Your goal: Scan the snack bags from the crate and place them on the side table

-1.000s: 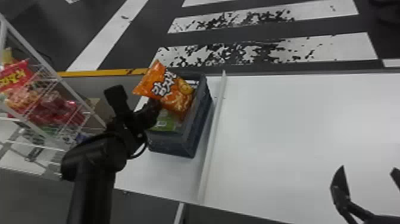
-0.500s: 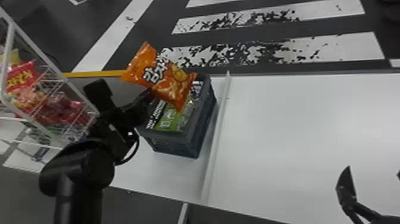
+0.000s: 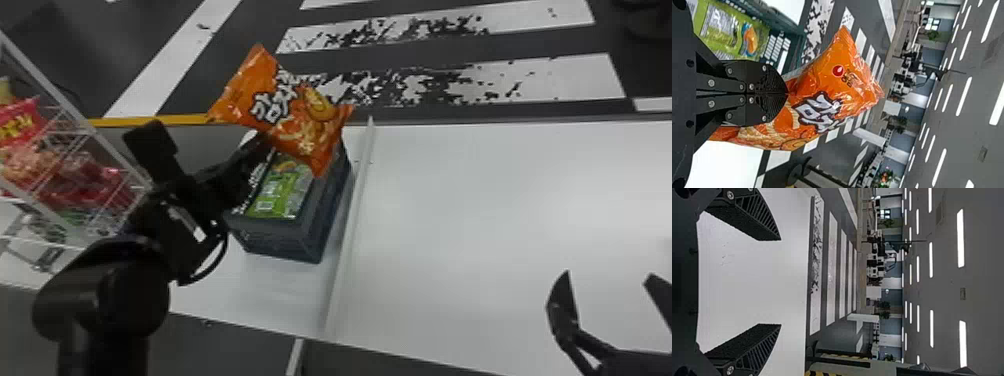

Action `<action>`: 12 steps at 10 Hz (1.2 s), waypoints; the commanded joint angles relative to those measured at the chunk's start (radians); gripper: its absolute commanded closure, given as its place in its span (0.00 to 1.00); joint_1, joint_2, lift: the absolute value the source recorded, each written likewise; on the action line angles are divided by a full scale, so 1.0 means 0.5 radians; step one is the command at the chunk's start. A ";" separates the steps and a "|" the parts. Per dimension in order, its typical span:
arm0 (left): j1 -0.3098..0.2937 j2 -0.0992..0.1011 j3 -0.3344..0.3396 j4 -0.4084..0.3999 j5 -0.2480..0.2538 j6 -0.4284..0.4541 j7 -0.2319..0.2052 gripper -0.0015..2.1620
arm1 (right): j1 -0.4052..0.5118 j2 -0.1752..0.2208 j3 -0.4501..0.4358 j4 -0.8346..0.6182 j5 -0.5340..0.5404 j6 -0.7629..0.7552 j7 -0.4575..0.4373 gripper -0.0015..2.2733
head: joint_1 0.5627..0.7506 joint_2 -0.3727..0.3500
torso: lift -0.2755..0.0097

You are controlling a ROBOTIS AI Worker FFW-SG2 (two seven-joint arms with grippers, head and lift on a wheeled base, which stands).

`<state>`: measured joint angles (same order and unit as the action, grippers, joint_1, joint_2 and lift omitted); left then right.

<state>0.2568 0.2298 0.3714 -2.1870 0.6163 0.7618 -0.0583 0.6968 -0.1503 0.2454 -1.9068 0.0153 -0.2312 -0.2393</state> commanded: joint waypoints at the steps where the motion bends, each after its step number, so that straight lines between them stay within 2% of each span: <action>1: 0.005 -0.018 -0.175 -0.001 -0.024 0.003 -0.012 0.98 | -0.001 0.000 0.000 -0.003 0.000 0.001 0.000 0.04 | 0.70 0.86 | 0.79; 2: 0.005 -0.021 -0.298 0.014 -0.064 0.003 -0.031 0.99 | -0.001 0.000 0.000 -0.009 0.000 0.001 0.000 0.04 | 0.70 0.83 | 0.79; 4: -0.013 -0.024 -0.546 0.076 -0.119 -0.003 -0.077 0.99 | -0.001 0.000 -0.003 -0.015 0.000 0.013 0.000 0.04 | 0.70 0.71 | 0.79; 6: -0.060 -0.024 -0.767 0.226 -0.143 -0.009 -0.166 0.99 | -0.001 0.000 -0.006 -0.021 0.000 0.019 0.000 0.04 | 0.70 0.58 | 0.79; 7: -0.084 -0.024 -0.869 0.315 -0.153 -0.009 -0.218 0.99 | -0.001 0.000 -0.006 -0.021 0.000 0.019 0.000 0.04 | 0.70 0.54 | 0.79; 9: -0.127 -0.021 -1.047 0.475 -0.211 -0.009 -0.276 0.99 | -0.001 0.000 -0.009 -0.021 0.000 0.019 0.000 0.04 | 0.70 0.43 | 0.79; 12: -0.228 -0.024 -1.267 0.763 -0.306 -0.040 -0.506 0.97 | -0.001 0.000 -0.009 -0.018 0.000 0.013 -0.003 0.04 | 0.70 0.32 | 0.79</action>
<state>0.1549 0.2188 -0.2377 -1.8335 0.4772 0.7424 -0.3063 0.6964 -0.1503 0.2405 -1.9167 0.0153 -0.2219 -0.2404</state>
